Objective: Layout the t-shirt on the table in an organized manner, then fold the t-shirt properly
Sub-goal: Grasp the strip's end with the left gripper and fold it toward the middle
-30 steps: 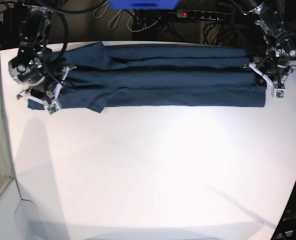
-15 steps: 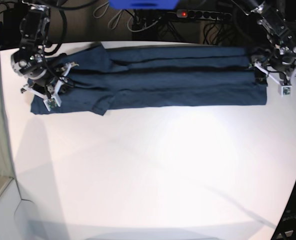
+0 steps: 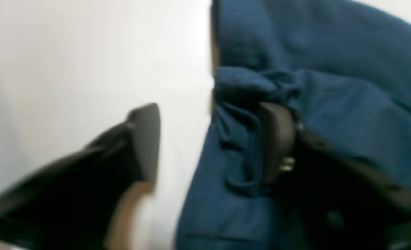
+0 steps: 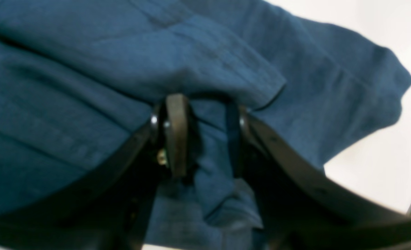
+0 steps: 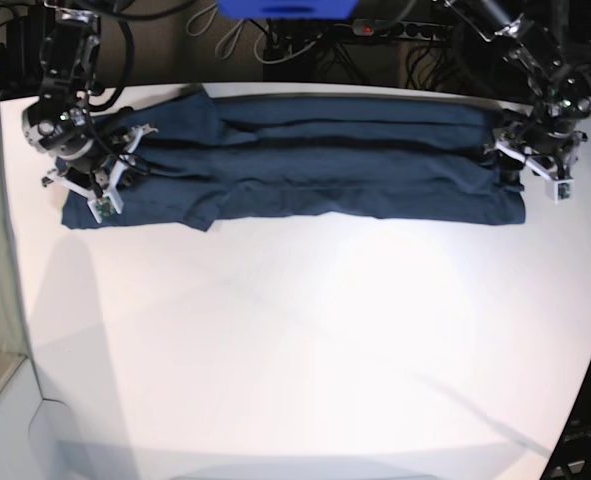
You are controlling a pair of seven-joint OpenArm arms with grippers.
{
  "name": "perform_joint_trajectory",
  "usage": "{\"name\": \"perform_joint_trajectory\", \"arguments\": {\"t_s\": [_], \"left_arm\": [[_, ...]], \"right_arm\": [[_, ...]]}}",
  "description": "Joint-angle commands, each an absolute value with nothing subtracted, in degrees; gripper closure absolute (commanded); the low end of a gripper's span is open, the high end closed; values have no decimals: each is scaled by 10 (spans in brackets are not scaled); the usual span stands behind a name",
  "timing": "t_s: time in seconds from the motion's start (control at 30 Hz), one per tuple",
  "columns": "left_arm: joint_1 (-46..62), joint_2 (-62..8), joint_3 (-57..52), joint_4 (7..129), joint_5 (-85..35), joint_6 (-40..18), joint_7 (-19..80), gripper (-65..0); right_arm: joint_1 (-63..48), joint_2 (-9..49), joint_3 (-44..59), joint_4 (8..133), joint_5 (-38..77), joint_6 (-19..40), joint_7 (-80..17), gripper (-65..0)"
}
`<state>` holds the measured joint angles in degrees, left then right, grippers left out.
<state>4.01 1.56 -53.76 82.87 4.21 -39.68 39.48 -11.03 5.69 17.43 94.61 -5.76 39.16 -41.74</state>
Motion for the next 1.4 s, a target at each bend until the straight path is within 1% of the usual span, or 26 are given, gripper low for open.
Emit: {"name": "perform_joint_trajectory", "arguments": {"t_s": [0.0,0.13,0.2,0.23,0.3,0.33,0.43,0.53,0.6,0.7,0.83,0.93,1.13,1.37], "left_arm": [[46,21,-535,802,71,-400,453,-282],[47,17,-535,755,35,-400,450,-115],[50,17,-534,748,28,-400,431,-27],[51,17,-532,747,28,-400,424,0],[51,18,-533,747,26,-400,422,-11],[51,18,-532,749,23,-400,422,-5],[51,17,-535,789,21,-400,422,-3],[51,22,-531,869,21,-400,423,-3],[51,43,-531,929,20,-400,424,-3],[45,72,-514,1018,20,-400,465,-3],[58,90,-434,1100,25,-400,503,-3],[73,90,-374,1127,26,-400,508,-3],[129,90,-199,1127,21,-400,518,-3],[160,90,-44,1106,20,-400,516,-3]], "right_arm": [[-114,57,171,945,-64,400,-439,-173],[-114,57,171,945,-64,400,-439,-173],[-113,57,171,945,-64,400,-439,-173],[-113,57,171,945,-64,400,-440,-173],[-113,57,171,945,-64,400,-440,-173],[-112,57,171,945,-64,400,-440,-173],[-112,57,171,945,-64,400,-440,-173],[-112,57,171,945,-64,400,-440,-173],[-111,57,171,945,-64,400,-440,-173],[-111,57,171,945,-64,400,-440,-173],[-110,57,171,945,-64,400,-440,-173],[-110,57,171,945,-64,400,-440,-173],[-102,57,171,945,-64,400,-442,-173],[-99,57,171,945,-65,400,-443,-173]]}}
